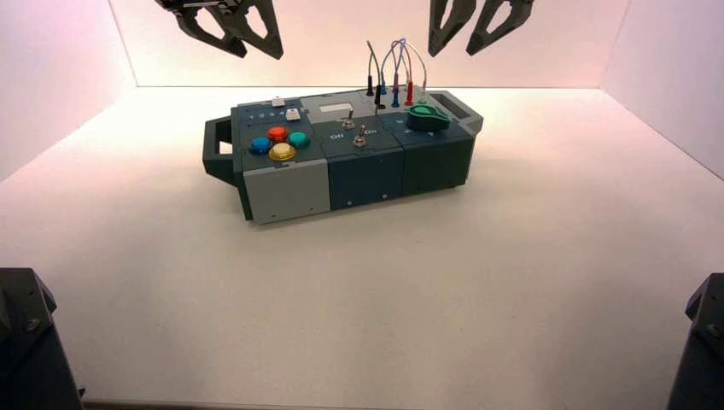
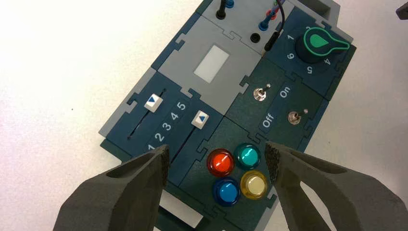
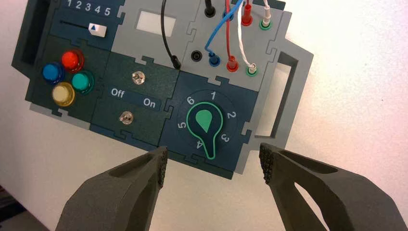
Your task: Return to the home position.
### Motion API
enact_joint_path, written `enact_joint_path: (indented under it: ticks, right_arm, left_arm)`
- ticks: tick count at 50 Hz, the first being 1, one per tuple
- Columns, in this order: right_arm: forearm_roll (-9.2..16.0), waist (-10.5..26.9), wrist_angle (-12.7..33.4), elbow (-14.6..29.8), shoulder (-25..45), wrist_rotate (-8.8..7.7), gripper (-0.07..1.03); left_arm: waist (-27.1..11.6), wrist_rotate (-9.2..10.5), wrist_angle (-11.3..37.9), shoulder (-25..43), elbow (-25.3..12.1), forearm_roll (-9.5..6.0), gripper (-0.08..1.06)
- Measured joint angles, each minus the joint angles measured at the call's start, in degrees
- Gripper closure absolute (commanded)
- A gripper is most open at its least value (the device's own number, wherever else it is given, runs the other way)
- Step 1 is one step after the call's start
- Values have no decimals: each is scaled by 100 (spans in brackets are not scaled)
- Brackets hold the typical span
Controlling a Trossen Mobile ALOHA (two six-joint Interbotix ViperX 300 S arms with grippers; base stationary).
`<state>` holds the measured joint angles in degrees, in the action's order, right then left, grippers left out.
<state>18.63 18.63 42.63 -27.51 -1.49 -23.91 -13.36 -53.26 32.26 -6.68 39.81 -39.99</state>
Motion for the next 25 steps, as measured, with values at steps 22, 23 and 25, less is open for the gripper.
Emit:
enact_joint_path:
  ticks: [22, 23, 25]
  right_arm:
    - [9, 0, 0, 0, 97, 0, -3]
    - [9, 0, 0, 0, 105, 0, -3]
    - [0, 0, 0, 0, 105, 0, -3]
  left_arm:
    - [0, -9, -26, 0, 0, 0, -1]
    - [0, 0, -26, 0, 0, 0, 1]
    - [0, 0, -44, 0, 0, 0, 3]
